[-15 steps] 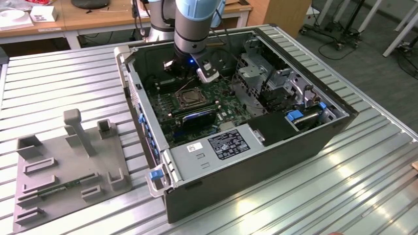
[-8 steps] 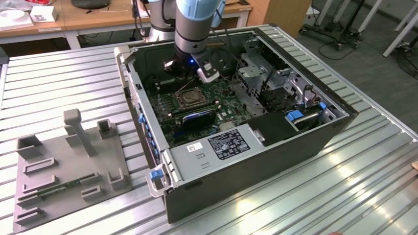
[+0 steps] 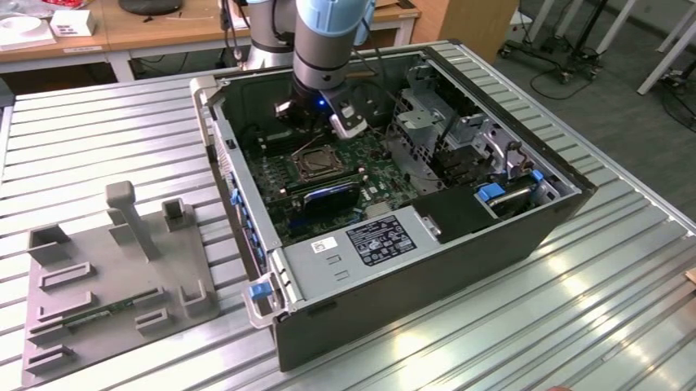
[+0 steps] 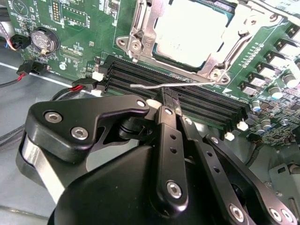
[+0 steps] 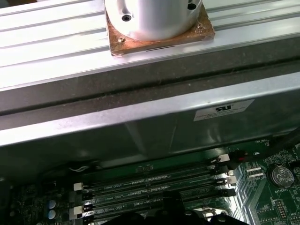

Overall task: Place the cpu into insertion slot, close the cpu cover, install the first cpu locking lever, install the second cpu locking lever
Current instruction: 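Install the first cpu locking lever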

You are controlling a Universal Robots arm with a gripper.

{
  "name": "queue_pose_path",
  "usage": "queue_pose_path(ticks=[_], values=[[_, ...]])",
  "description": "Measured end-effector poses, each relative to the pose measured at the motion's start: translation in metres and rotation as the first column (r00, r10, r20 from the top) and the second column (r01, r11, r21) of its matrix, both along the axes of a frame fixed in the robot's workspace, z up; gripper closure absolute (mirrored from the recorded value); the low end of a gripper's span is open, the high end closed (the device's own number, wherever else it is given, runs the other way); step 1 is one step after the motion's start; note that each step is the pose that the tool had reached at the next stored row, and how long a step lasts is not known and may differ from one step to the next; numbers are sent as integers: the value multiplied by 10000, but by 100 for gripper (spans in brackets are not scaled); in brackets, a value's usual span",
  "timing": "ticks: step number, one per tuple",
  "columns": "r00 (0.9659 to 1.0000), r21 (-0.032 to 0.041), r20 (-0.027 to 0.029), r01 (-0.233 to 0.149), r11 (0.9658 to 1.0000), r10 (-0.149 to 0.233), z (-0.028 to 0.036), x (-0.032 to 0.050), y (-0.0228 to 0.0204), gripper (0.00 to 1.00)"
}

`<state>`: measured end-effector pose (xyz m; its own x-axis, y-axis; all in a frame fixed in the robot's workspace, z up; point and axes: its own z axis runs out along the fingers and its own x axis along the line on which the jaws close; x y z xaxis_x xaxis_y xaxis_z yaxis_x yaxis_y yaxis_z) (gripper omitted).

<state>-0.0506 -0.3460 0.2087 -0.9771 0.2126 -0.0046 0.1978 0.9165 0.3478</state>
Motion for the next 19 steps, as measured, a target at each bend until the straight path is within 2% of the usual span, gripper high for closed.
queue_pose_path(ticks=[19], values=[[10000, -2, -1, 1, 10000, -1, -107, 26, 0, 90]])
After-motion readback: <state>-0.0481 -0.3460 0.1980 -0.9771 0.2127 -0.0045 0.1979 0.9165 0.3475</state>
